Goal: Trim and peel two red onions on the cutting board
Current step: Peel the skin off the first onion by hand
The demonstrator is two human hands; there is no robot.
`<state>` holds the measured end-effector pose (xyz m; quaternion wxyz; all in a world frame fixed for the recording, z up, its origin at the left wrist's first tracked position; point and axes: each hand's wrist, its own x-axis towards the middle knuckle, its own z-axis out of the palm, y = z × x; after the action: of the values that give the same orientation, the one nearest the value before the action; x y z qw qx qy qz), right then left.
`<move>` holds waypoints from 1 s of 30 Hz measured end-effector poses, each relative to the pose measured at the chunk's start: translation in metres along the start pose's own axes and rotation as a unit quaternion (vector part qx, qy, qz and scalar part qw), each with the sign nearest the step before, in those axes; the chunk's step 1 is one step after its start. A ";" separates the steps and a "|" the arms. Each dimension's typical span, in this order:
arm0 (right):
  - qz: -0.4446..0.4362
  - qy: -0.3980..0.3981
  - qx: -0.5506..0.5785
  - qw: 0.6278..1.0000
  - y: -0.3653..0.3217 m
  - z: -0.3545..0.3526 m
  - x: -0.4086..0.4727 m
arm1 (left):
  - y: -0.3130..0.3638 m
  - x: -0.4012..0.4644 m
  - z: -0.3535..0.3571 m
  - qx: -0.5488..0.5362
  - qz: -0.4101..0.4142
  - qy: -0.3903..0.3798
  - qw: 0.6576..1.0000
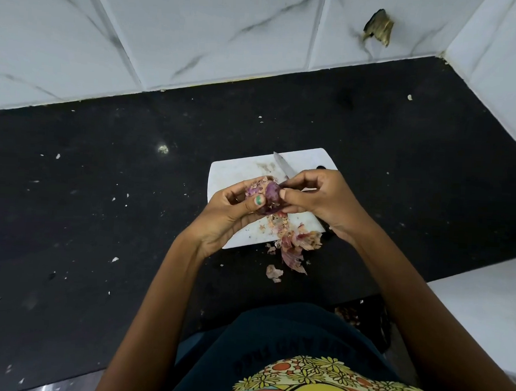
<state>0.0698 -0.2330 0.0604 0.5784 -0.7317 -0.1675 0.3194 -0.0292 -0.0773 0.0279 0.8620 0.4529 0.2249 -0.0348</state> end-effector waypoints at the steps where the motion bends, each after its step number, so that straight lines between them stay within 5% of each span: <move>1: 0.004 0.004 0.011 1.000 0.000 -0.001 0.000 | 0.000 -0.001 0.000 -0.009 0.001 -0.003 1.000; 12: -0.002 0.000 -0.033 0.999 0.004 0.002 -0.002 | 0.007 0.000 0.000 0.050 0.011 -0.006 0.999; 18: 0.011 0.014 0.065 0.998 0.005 -0.004 -0.002 | 0.000 0.002 -0.004 -0.001 0.001 -0.040 0.999; 22: 0.015 0.048 0.002 0.999 0.012 -0.001 -0.001 | -0.003 0.002 -0.001 -0.019 -0.013 -0.029 0.999; 26: -0.087 0.089 -0.070 0.990 0.015 0.000 -0.007 | -0.004 0.003 0.001 -0.012 -0.023 -0.002 1.000; 30: -0.156 0.026 -0.090 0.983 0.013 0.001 -0.009 | -0.004 0.004 0.003 0.007 -0.021 0.005 1.000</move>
<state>0.0615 -0.2416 0.0499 0.5568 -0.7539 -0.2928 0.1894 -0.0253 -0.0817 0.0244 0.8567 0.4547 0.2379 -0.0521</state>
